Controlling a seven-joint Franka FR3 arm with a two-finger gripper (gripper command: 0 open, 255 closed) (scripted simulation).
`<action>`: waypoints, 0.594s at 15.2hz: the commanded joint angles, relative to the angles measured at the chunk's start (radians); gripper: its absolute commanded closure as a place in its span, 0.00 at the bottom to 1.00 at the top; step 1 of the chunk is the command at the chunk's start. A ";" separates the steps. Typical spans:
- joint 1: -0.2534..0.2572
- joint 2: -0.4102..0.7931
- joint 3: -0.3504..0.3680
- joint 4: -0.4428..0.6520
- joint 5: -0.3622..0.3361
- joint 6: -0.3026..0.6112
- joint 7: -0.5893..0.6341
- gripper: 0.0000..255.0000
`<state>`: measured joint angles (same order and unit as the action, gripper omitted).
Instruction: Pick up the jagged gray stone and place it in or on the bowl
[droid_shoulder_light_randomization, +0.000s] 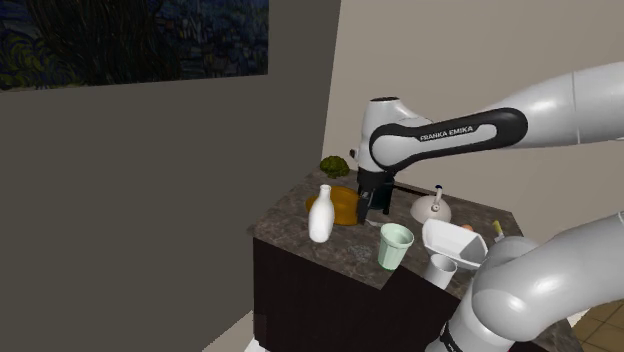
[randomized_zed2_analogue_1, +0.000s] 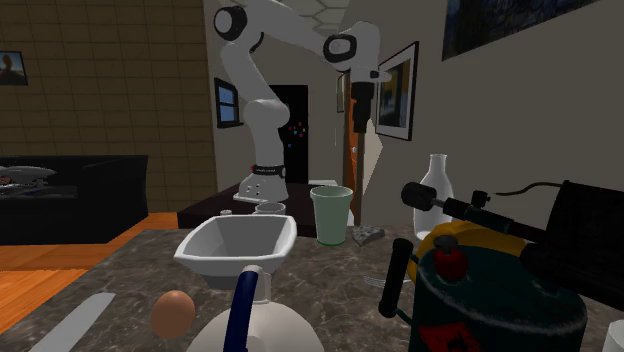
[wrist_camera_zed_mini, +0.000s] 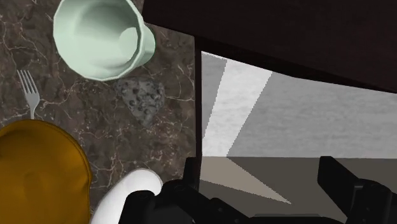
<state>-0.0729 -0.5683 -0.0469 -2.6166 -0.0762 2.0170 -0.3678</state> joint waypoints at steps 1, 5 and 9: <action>-0.011 0.062 -0.013 -0.014 -0.022 0.071 -0.018 0.00; -0.035 0.197 -0.038 -0.025 -0.068 0.204 -0.049 0.00; -0.061 0.349 -0.062 -0.011 -0.114 0.333 -0.073 0.00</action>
<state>-0.1271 -0.2608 -0.1027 -2.6376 -0.1790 2.3191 -0.4333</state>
